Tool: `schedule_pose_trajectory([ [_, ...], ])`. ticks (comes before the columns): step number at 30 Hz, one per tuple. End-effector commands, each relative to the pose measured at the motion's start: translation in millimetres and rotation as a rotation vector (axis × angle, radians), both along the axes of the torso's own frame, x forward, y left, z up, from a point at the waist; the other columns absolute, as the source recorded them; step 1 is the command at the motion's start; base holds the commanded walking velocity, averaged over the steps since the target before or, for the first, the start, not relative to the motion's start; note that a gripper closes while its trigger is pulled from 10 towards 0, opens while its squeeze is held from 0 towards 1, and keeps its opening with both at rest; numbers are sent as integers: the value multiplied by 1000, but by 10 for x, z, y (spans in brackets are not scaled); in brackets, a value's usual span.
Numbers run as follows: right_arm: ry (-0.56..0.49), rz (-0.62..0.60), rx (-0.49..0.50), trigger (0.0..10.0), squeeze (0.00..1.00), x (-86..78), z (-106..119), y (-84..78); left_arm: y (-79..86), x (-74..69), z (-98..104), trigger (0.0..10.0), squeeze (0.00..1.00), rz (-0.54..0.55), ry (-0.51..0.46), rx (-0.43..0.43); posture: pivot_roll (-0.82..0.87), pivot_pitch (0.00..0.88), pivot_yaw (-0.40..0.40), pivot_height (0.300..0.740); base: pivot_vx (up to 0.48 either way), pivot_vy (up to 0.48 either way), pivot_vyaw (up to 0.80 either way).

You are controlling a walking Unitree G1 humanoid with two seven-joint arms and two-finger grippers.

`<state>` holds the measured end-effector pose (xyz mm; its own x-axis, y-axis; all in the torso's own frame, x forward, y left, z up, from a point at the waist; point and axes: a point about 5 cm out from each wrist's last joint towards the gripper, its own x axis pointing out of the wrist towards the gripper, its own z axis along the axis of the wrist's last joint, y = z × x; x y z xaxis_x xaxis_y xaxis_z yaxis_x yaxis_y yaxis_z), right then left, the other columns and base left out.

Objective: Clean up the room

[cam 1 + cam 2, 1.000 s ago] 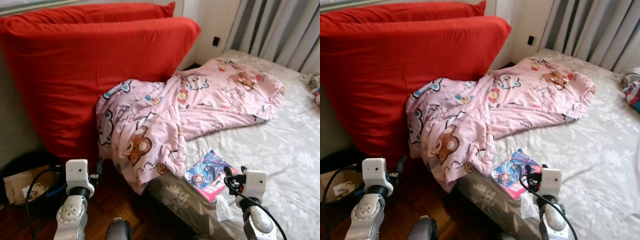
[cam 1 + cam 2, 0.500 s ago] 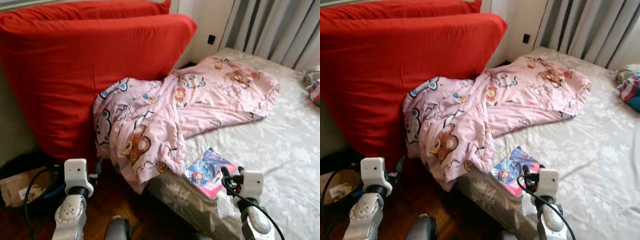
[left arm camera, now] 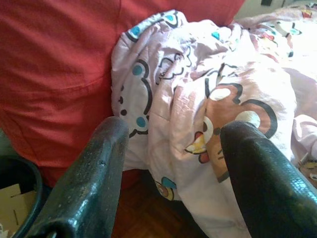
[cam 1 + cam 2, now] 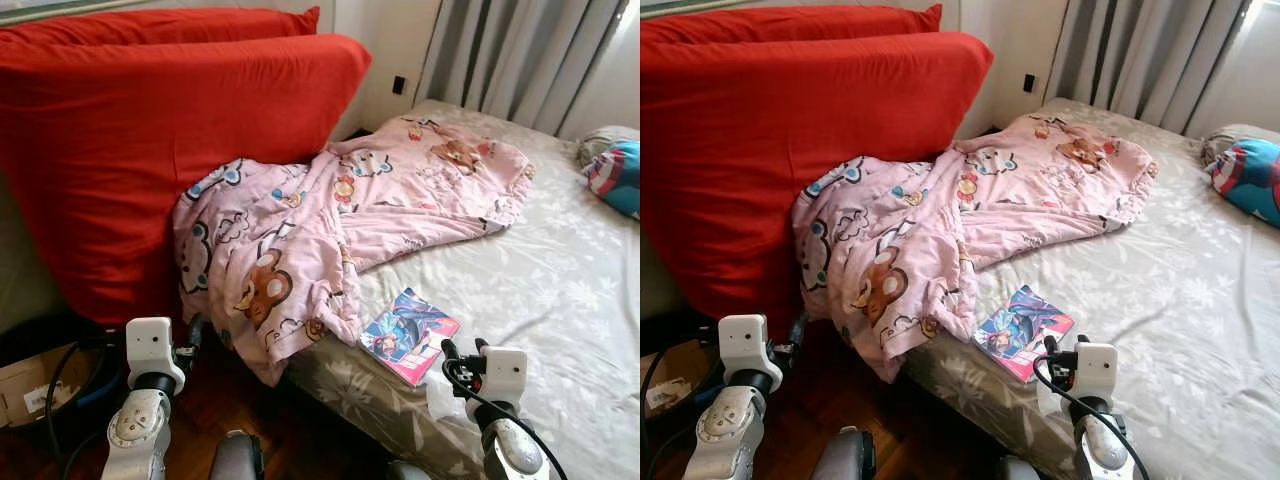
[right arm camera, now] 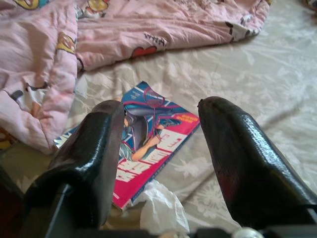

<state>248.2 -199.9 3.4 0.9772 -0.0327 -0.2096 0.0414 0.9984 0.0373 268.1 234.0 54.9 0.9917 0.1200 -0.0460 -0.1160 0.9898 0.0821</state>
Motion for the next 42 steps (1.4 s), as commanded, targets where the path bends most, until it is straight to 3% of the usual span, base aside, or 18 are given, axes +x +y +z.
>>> schedule_pose_trajectory([
  [1, 1, 2, -6, 10000, 0, 25, 28, -6, -5, 16, 33, 10000, 0, -9, -4, 6, -43, 35, -50, 618, 0, 0, 0],
  [7, -13, 14, 1, 10000, 0, 12, 24, 12, 2, 13, 33, 10000, 0, -8, -1, 7, -44, 45, -50, 595, 0, 0, 0],
  [23, 5, 27, 21, 10000, 0, -12, -9, 61, 6, 23, 38, 10000, 0, -21, 15, 15, -41, 52, -43, 595, 0, 0, 0],
  [30, 4, 96, 9, 10000, 0, -31, -14, 119, 3, 22, 45, 10000, 0, -24, 13, 17, -40, 54, -43, 595, 313, 0, 63],
  [37, 5, 114, 30, 10000, 0, -36, -22, 136, -2, 26, 49, 10000, 0, -25, 13, 16, -40, 54, -42, 595, 341, 0, 745],
  [42, 30, 96, 49, 10000, 0, -49, -60, 111, -5, 27, 52, 10000, 0, -26, 13, 16, -40, 53, -43, 595, 343, 0, 0],
])
